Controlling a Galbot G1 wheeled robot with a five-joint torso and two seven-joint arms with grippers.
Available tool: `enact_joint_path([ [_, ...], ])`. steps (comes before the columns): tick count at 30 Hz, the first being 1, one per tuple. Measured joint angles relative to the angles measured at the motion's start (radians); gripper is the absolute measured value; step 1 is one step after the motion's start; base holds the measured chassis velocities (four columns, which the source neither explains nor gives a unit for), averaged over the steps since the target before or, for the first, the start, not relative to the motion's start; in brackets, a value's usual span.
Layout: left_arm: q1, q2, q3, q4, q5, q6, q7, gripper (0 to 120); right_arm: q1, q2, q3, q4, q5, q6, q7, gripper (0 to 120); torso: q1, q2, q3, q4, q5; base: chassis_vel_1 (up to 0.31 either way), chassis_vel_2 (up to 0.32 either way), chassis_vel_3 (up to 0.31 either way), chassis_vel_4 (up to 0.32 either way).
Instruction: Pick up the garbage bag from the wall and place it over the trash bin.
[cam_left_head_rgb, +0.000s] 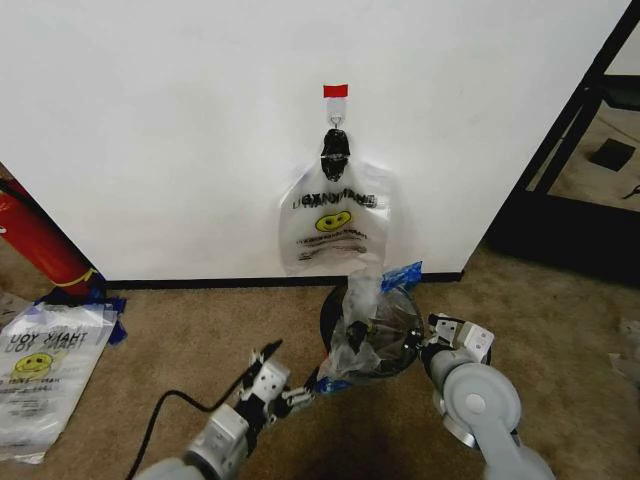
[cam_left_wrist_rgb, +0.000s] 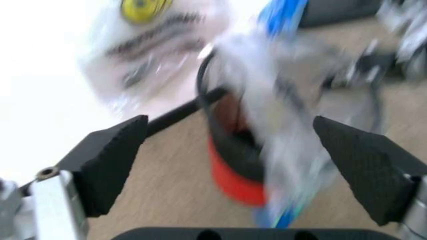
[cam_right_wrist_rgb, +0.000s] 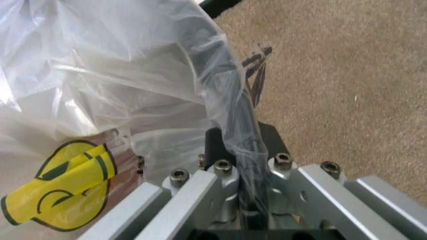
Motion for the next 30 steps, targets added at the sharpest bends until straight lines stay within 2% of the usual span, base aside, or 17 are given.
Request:
enact_joint_path([
  [3,-0.155,-0.004,0.056,0.006,-0.069,0.021,0.042,100,-0.006,0.008,-0.008,0.004,-0.013,0.0,0.0,0,0.0,0.0,0.0,-0.0001,0.0,0.0,0.0,0.0,0.0],
  [5,-0.182,-0.004,0.068,0.011,-0.077,0.024,0.05,100,-0.007,0.01,-0.01,0.004,-0.016,0.0,0.0,0,0.0,0.0,0.0,-0.0001,0.0001,0.0,0.0,0.0,0.0],
  [7,-0.262,-0.004,0.106,0.031,-0.114,0.038,0.069,100,-0.002,0.014,-0.033,-0.002,-0.029,0.0,-0.002,0,0.0,0.0,0.0,-0.0012,-0.0001,0.0,0.0,0.0,0.0],
  [10,-0.321,-0.006,0.135,0.055,-0.169,0.076,0.061,100,0.023,0.016,-0.066,-0.021,-0.03,-0.003,-0.005,0,0.0,0.0,0.0,0.0013,0.0006,0.0,0.0,0.0,0.0],
  [12,-0.354,-0.014,0.158,0.073,-0.191,0.093,0.049,100,0.025,0.016,-0.07,-0.024,-0.032,-0.004,-0.006,0,0.0,0.0,0.0,0.0014,0.0001,0.0,0.0,0.0,0.0],
  [15,-0.496,-0.061,0.257,0.141,-0.282,0.127,0.003,100,0.021,0.013,-0.071,-0.027,-0.04,-0.005,-0.007,0,0.0,0.0,0.0,-0.0007,-0.0001,0.0,0.0,0.0,0.0],
  [17,-0.581,-0.091,0.314,0.182,-0.309,0.137,-0.009,100,0.02,0.012,-0.071,-0.029,-0.047,-0.005,-0.009,0,0.0,0.0,0.0,-0.0006,0.0003,0.0,0.0,0.0,0.0],
  [22,-0.71,-0.152,0.407,0.274,-0.317,0.149,-0.023,98,0.017,0.016,-0.065,-0.032,-0.053,-0.005,-0.01,0,0.0,0.0,0.0,0.0005,0.0002,0.0,0.0,0.0,0.0],
  [25,-0.776,-0.202,0.465,0.339,-0.305,0.154,-0.029,97,0.012,0.018,-0.058,-0.032,-0.056,-0.006,-0.01,0,0.0,0.0,0.0,-0.0001,0.0003,0.0,0.0,0.0,0.0],
  [27,-0.782,-0.207,0.471,0.346,-0.301,0.154,-0.029,96,0.012,0.018,-0.058,-0.032,-0.056,-0.006,-0.011,0,0.0,0.0,0.0,-0.0001,0.0003,0.0,0.0,0.0,0.0],
  [30,-0.815,-0.256,0.528,0.415,-0.233,0.154,-0.027,96,0.005,0.014,-0.053,-0.032,-0.056,-0.006,-0.014,0,0.0,0.0,0.0,0.0003,0.0002,0.0,0.0,0.0,0.0],
])
